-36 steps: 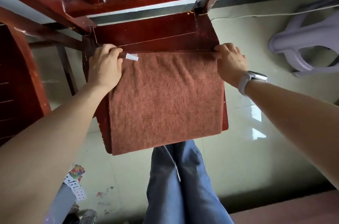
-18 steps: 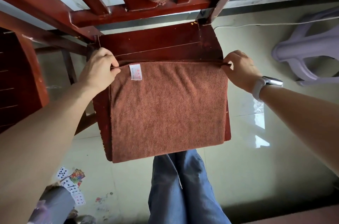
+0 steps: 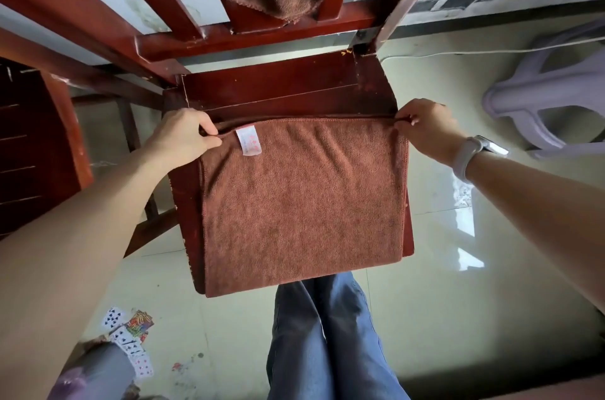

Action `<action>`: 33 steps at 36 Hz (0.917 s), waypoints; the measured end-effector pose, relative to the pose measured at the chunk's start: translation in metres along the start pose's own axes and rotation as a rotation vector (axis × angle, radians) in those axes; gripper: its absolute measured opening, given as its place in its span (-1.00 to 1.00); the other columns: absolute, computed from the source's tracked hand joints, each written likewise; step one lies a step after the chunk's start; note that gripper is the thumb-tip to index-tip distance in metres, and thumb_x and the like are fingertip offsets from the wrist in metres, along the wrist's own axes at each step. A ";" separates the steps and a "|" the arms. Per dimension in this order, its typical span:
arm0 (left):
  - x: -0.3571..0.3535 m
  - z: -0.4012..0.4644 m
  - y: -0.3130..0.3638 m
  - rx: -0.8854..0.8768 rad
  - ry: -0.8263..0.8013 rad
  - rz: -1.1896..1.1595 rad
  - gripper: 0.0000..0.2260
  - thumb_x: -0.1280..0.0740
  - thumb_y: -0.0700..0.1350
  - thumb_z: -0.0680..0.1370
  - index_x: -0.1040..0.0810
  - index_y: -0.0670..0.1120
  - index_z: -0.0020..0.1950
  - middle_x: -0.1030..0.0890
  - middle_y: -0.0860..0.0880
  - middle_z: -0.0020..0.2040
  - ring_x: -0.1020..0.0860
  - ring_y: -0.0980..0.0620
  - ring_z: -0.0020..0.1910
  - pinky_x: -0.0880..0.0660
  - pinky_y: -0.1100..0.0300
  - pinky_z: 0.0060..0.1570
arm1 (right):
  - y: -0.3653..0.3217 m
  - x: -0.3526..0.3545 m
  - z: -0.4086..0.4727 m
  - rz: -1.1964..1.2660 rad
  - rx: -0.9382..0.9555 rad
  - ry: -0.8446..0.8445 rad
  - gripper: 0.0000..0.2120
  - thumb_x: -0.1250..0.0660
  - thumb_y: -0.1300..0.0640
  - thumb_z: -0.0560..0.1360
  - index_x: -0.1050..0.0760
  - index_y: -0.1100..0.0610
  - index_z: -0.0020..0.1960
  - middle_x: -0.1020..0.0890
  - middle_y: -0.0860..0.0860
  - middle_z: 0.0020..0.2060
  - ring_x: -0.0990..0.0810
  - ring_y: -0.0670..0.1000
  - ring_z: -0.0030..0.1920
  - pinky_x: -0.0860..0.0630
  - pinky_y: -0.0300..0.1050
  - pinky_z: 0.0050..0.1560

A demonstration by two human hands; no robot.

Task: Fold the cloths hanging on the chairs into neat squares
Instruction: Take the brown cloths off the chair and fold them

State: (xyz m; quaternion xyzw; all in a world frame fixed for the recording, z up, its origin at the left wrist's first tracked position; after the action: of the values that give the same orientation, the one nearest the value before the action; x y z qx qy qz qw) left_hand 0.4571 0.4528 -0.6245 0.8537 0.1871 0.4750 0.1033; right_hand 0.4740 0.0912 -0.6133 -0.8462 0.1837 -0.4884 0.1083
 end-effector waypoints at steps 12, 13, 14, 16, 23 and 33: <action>0.021 -0.055 0.002 -0.095 0.113 -0.130 -0.88 -0.49 -0.20 0.36 -0.66 -0.17 -0.14 -0.50 -0.04 -0.05 -0.49 0.00 -0.04 -0.36 0.18 0.04 | -0.001 0.025 -0.049 0.045 -0.012 0.059 -0.84 -0.25 0.29 0.49 -0.56 0.27 0.02 -0.57 0.21 0.02 -0.51 0.20 0.02 -0.37 -0.12 -0.01; 0.023 -0.061 0.003 -0.086 0.115 -0.150 -0.88 -0.49 -0.20 0.35 -0.67 -0.17 -0.14 -0.50 -0.02 -0.07 -0.49 0.00 -0.04 -0.36 0.18 0.03 | -0.001 0.027 -0.054 0.048 -0.015 0.065 -0.83 -0.24 0.30 0.49 -0.56 0.27 0.02 -0.56 0.21 0.02 -0.51 0.20 0.02 -0.37 -0.11 0.00; 0.025 -0.068 0.003 -0.079 0.118 -0.172 -0.88 -0.49 -0.20 0.35 -0.67 -0.17 -0.14 -0.49 0.02 -0.09 -0.49 0.01 -0.05 -0.35 0.18 0.03 | -0.002 0.030 -0.060 0.053 -0.020 0.072 -0.83 -0.23 0.31 0.49 -0.56 0.27 0.02 -0.56 0.21 0.03 -0.51 0.20 0.03 -0.38 -0.11 0.01; 0.029 -0.082 0.005 -0.081 0.133 -0.204 -0.88 -0.49 -0.21 0.35 -0.67 -0.17 -0.14 -0.46 0.07 -0.15 -0.47 0.03 -0.06 -0.33 0.21 0.02 | -0.003 0.035 -0.072 0.062 -0.020 0.082 -0.83 -0.22 0.31 0.49 -0.56 0.26 0.01 -0.56 0.20 0.02 -0.51 0.19 0.02 -0.38 -0.10 0.01; 0.048 -0.130 0.018 -0.114 0.238 -0.273 -0.87 -0.50 -0.26 0.32 -0.67 -0.20 -0.16 -0.45 0.11 -0.22 -0.48 0.19 -0.19 -0.36 0.31 -0.06 | -0.008 0.062 -0.114 0.094 0.020 0.152 -0.85 -0.24 0.32 0.47 -0.56 0.26 -0.01 -0.57 0.18 -0.04 -0.51 0.11 -0.09 -0.34 -0.18 -0.05; 0.094 -0.223 0.063 -0.277 0.326 -0.126 -0.92 -0.50 -0.18 0.34 -0.68 -0.14 -0.20 -0.64 -0.02 -0.18 -0.58 -0.06 -0.30 -0.43 0.18 -0.16 | -0.005 0.115 -0.197 0.116 0.099 0.227 -0.87 -0.25 0.33 0.49 -0.55 0.29 -0.01 -0.59 0.20 -0.07 -0.54 0.20 -0.03 -0.37 -0.12 -0.01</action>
State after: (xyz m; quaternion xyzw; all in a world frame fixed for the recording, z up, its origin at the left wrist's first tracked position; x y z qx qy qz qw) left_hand 0.3262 0.4349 -0.4120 0.7298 0.1871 0.6206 0.2175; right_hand 0.3563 0.0471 -0.4229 -0.7669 0.2190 -0.5825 0.1567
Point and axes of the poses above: each hand's wrist, its own z-axis towards the middle knuckle, its own x-axis out of the back of the hand, y = z × x, the point moved 2 cm from there along z, towards the middle knuckle
